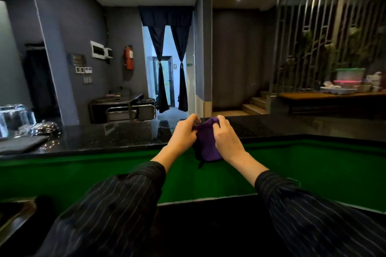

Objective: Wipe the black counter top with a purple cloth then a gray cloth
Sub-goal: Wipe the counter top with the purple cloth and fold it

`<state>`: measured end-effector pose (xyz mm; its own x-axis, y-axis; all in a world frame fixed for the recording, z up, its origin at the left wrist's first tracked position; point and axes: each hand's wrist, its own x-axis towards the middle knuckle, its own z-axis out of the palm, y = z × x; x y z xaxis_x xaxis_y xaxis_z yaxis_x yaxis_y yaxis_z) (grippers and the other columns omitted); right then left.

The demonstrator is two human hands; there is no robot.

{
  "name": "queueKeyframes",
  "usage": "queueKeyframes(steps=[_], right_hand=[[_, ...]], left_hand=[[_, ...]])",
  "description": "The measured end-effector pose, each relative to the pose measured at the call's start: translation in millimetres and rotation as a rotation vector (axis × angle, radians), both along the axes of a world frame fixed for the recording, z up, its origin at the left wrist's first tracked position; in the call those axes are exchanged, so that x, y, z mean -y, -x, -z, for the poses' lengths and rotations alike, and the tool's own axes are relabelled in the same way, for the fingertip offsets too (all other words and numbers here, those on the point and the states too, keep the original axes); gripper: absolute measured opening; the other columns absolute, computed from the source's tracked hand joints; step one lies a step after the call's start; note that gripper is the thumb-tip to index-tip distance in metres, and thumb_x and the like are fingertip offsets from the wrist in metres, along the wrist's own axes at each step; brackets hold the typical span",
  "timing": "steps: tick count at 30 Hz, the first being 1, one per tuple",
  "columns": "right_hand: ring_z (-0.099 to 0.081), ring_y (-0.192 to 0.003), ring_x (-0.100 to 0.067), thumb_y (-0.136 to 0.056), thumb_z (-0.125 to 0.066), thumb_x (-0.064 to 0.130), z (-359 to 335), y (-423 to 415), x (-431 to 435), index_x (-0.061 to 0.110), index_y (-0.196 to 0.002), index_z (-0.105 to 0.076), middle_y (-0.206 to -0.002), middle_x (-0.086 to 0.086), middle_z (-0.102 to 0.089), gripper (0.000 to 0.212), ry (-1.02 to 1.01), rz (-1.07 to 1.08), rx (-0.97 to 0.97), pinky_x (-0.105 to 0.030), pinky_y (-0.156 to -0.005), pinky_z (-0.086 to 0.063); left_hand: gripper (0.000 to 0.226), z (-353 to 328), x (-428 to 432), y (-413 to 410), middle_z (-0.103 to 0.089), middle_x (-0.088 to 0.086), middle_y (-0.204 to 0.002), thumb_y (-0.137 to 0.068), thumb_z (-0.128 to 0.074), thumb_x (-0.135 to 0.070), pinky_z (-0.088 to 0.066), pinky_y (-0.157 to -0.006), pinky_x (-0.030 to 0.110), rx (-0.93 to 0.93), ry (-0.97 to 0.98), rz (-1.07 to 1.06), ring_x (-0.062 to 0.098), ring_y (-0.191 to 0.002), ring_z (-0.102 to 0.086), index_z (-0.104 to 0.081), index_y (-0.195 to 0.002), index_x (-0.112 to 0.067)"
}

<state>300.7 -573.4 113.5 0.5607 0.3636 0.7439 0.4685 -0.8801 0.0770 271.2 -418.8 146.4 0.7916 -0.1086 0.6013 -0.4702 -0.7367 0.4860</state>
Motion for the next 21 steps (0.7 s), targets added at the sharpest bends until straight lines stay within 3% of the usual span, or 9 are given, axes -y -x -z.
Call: queueKeyframes(steps=[2,5,7,9,11,13,15,18,21], right_hand=[[-0.061,-0.089,-0.041,-0.071,-0.066,-0.013,-11.6,-12.0,-5.4,-0.01,-0.097,-0.064,-0.115,-0.029,-0.055,0.026,-0.003,0.049,-0.1,-0.045,-0.078,-0.055],[-0.048,-0.121,-0.039,-0.091,-0.051,0.001,-15.4,-35.8,-16.9,-0.007,-0.126,-0.056,-0.151,-0.023,-0.028,0.036,-0.022,0.146,-0.343,-0.046,-0.102,-0.041],[-0.023,-0.144,-0.035,-0.1,-0.044,0.016,-18.1,-50.6,-22.4,0.001,-0.131,-0.057,-0.163,-0.013,0.001,0.037,0.025,0.221,-0.524,-0.054,-0.116,-0.02],[0.004,-0.151,-0.029,-0.104,-0.033,0.034,-19.4,-66.6,-27.9,0.004,-0.135,-0.055,-0.163,-0.007,0.015,0.048,0.079,0.227,-0.623,-0.058,-0.117,-0.001],[0.008,-0.151,-0.028,-0.102,-0.026,0.049,-19.8,-83.6,-33.5,0.004,-0.146,-0.041,-0.164,-0.008,0.011,0.064,0.08,0.214,-0.703,-0.055,-0.119,0.002],[-0.001,-0.151,-0.032,-0.091,-0.025,0.072,-18.9,-90.0,-38.1,0.003,-0.154,-0.018,-0.164,-0.013,0.002,0.094,-0.057,0.202,-0.846,-0.05,-0.121,-0.003],[-0.007,-0.151,-0.033,-0.08,-0.024,0.086,-18.7,-93.7,-37.8,0.0,-0.155,-0.008,-0.163,-0.017,-0.003,0.115,-0.07,0.198,-0.916,-0.049,-0.12,-0.006],[-0.012,-0.15,-0.031,-0.079,-0.029,0.086,-22.6,-100.9,-35.1,-0.001,-0.154,-0.01,-0.162,-0.018,-0.01,0.117,0.06,0.236,-0.929,-0.05,-0.119,-0.009],[-0.013,-0.15,-0.031,-0.087,-0.027,0.078,-22.0,-121.7,-38.5,0.0,-0.154,-0.013,-0.162,-0.017,-0.013,0.103,0.013,0.31,-0.927,-0.05,-0.12,-0.009]], left_hand=[[0.021,-0.6,-1.1,-19.3,-0.067,0.015,-0.09,-0.079,-0.048,0.007,-0.049,-0.07,0.038,0.003,-0.075,-0.008,0.029,-0.085,-0.061,-0.054,-0.097,-0.002],[0.023,2.5,-11.5,-47.5,-0.065,0.017,-0.096,-0.079,-0.048,0.003,-0.048,-0.074,0.041,-0.034,-0.202,-0.055,0.033,-0.092,-0.058,-0.054,-0.1,-0.005],[0.025,4.9,-25.7,-62.0,-0.062,0.016,-0.104,-0.082,-0.049,-0.005,-0.047,-0.081,0.045,-0.038,-0.292,-0.106,0.033,-0.103,-0.052,-0.054,-0.107,-0.006],[0.029,8.3,-47.1,-72.6,-0.06,0.011,-0.114,-0.088,-0.052,-0.019,-0.044,-0.09,0.047,-0.027,-0.417,-0.156,0.031,-0.114,-0.046,-0.053,-0.116,-0.011],[0.036,11.2,-72.5,-79.9,-0.057,0.005,-0.126,-0.091,-0.051,-0.034,-0.037,-0.101,0.05,-0.014,-0.519,-0.189,0.026,-0.125,-0.04,-0.053,-0.123,-0.018],[0.041,15.2,-98.5,-85.5,-0.052,0.0,-0.135,-0.093,-0.047,-0.043,-0.029,-0.107,0.054,-0.036,-0.552,-0.231,0.024,-0.132,-0.034,-0.051,-0.127,-0.022],[0.044,20.3,-121.8,-88.8,-0.048,0.0,-0.139,-0.093,-0.045,-0.046,-0.026,-0.109,0.056,-0.11,-0.508,-0.291,0.025,-0.134,-0.031,-0.05,-0.129,-0.022],[0.04,26.8,-138.1,-83.8,-0.056,0.009,-0.127,-0.093,-0.045,-0.044,-0.038,-0.102,0.052,-0.205,-0.43,-0.32,0.031,-0.123,-0.041,-0.056,-0.12,-0.017],[0.028,29.1,-131.5,-75.8,-0.065,0.012,-0.102,-0.092,-0.044,-0.029,-0.049,-0.083,0.043,-0.113,-0.362,-0.3,0.032,-0.101,-0.056,-0.066,-0.096,-0.012]])
